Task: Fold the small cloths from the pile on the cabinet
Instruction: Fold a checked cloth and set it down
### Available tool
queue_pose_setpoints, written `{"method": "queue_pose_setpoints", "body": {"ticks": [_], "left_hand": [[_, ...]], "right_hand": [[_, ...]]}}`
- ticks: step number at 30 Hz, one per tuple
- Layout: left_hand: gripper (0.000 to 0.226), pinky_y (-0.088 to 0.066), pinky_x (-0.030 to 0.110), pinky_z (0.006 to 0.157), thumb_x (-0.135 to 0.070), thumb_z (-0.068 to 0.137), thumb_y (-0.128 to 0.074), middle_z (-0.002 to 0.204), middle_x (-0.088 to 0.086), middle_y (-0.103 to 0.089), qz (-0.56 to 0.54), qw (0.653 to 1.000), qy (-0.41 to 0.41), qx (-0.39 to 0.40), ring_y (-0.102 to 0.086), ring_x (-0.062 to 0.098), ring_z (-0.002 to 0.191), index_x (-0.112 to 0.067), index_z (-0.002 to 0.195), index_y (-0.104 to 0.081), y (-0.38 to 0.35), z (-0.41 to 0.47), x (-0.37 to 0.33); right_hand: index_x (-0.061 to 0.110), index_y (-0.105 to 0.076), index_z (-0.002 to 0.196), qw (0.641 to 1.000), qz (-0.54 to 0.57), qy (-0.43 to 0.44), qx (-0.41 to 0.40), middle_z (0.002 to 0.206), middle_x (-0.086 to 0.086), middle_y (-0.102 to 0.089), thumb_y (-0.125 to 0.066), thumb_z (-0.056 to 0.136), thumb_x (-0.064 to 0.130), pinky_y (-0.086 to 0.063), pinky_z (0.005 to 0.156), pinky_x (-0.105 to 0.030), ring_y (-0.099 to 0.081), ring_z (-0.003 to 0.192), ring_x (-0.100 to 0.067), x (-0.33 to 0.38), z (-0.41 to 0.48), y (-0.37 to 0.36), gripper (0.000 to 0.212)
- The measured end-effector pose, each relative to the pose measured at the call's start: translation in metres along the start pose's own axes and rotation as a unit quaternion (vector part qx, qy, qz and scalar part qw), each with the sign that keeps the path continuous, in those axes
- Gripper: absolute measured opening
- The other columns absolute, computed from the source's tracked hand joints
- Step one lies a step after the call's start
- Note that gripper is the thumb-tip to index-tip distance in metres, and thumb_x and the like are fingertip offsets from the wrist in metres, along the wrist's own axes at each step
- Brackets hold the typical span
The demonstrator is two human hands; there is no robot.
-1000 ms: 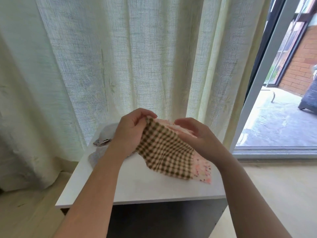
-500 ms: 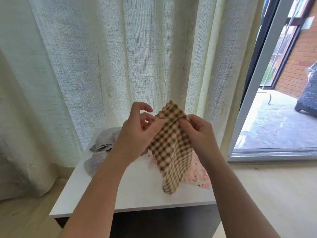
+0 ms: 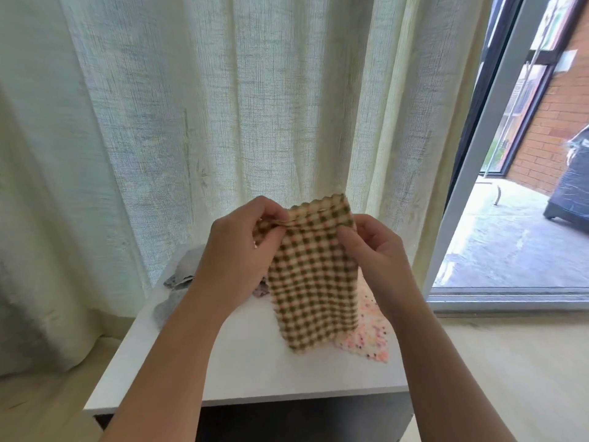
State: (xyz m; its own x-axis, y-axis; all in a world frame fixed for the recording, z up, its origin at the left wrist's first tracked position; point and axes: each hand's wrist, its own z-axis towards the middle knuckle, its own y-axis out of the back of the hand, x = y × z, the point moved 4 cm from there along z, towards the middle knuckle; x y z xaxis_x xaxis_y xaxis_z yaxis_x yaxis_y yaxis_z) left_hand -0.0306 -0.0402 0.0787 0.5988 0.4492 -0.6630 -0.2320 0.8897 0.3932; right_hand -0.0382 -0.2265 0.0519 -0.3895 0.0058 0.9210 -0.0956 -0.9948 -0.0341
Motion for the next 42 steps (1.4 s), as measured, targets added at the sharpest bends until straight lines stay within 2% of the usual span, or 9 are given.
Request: {"method": "queue_pose_setpoints", "body": {"ticks": [7,12,17,22,25,29,34,38,42], "left_hand": [[0.036,-0.05,0.011,0.072,-0.014,0.085,-0.072,0.089,-0.009,-0.069,-0.076,0.997,0.03,-0.01,-0.065,0.006,0.08,-0.037,0.109,-0.058,0.003,0.0,-0.006],[0.022,-0.052,0.023,0.077,-0.01,0.082,-0.073,0.077,-0.014,-0.069,-0.094,0.993,0.067,0.004,-0.063,0.005,0.073,-0.032,0.085,-0.068,0.001,0.001,0.002],[0.02,-0.047,0.013,0.074,-0.01,0.081,-0.074,0.079,-0.013,-0.067,-0.059,0.998,0.005,0.009,-0.063,0.007,0.077,-0.027,0.082,-0.064,0.003,0.001,-0.004],[0.03,-0.045,0.011,0.084,-0.013,0.085,-0.071,0.084,-0.011,-0.062,0.02,0.996,-0.076,0.052,-0.061,0.011,0.086,-0.026,0.112,-0.065,0.01,-0.002,-0.012],[0.014,-0.044,0.013,0.077,-0.017,0.088,-0.068,0.084,-0.01,-0.06,0.078,0.99,-0.092,0.078,-0.058,0.01,0.082,-0.026,0.099,-0.069,0.009,0.001,-0.009],[0.015,-0.047,0.016,0.074,-0.019,0.093,-0.061,0.076,-0.01,-0.064,-0.039,0.997,0.053,0.051,-0.06,0.005,0.076,-0.026,0.08,-0.063,0.002,0.003,0.006],[0.015,-0.048,0.024,0.067,-0.032,0.09,-0.065,0.072,-0.012,-0.07,-0.209,0.944,0.254,-0.004,-0.066,0.004,0.068,-0.024,0.078,-0.068,-0.013,-0.001,0.034],[0.036,-0.052,0.028,0.066,-0.04,0.065,-0.076,0.087,0.002,-0.074,-0.33,0.858,0.363,0.149,-0.067,0.013,0.072,-0.013,0.089,-0.074,-0.029,-0.011,0.054],[0.021,-0.051,0.028,0.079,-0.024,0.075,-0.07,0.097,0.003,-0.075,-0.345,0.845,0.354,0.204,-0.068,0.013,0.088,-0.013,0.093,-0.074,-0.039,-0.016,0.061]], "right_hand": [[0.018,-0.071,0.088,0.998,0.031,0.034,-0.041,0.08,0.007,-0.072,-0.056,0.097,0.012,-0.053,0.069,-0.017,-0.066,0.077,-0.004,0.016,-0.001,-0.001,0.018],[0.016,-0.07,0.088,0.997,0.038,0.025,-0.059,0.076,0.009,-0.071,-0.057,0.096,0.012,-0.051,0.065,-0.014,-0.065,0.072,-0.002,0.015,-0.001,0.003,0.016],[0.02,-0.066,0.098,0.998,0.014,0.062,-0.027,0.077,0.004,-0.071,-0.058,0.093,0.001,-0.054,0.068,-0.019,-0.065,0.074,-0.007,0.016,0.0,0.006,0.021],[0.021,-0.062,0.103,0.99,-0.046,0.127,0.03,0.076,0.007,-0.068,-0.06,0.09,-0.008,-0.052,0.068,-0.02,-0.064,0.076,-0.007,0.03,-0.003,0.01,0.033],[0.022,-0.064,0.102,0.99,-0.057,0.128,0.017,0.075,0.01,-0.069,-0.062,0.088,-0.007,-0.052,0.068,-0.018,-0.066,0.077,-0.005,0.032,-0.003,0.01,0.032],[0.019,-0.069,0.103,0.999,-0.035,0.024,0.024,0.088,0.005,-0.076,-0.066,0.089,0.01,-0.054,0.077,-0.023,-0.072,0.086,-0.009,0.016,0.001,0.007,0.017],[0.016,-0.075,0.094,0.988,-0.013,-0.124,0.087,0.092,-0.002,-0.077,-0.063,0.092,0.017,-0.054,0.075,-0.03,-0.073,0.085,-0.014,-0.015,0.001,0.001,0.012],[0.012,-0.071,0.101,0.981,0.09,-0.169,0.01,0.095,-0.004,-0.077,-0.057,0.097,0.02,-0.058,0.076,-0.033,-0.073,0.088,-0.017,-0.025,0.006,0.007,0.017],[0.005,-0.068,0.109,0.962,0.128,-0.242,0.005,0.098,-0.008,-0.076,-0.056,0.097,0.025,-0.059,0.076,-0.032,-0.073,0.09,-0.019,-0.038,0.008,0.008,0.025]]}}
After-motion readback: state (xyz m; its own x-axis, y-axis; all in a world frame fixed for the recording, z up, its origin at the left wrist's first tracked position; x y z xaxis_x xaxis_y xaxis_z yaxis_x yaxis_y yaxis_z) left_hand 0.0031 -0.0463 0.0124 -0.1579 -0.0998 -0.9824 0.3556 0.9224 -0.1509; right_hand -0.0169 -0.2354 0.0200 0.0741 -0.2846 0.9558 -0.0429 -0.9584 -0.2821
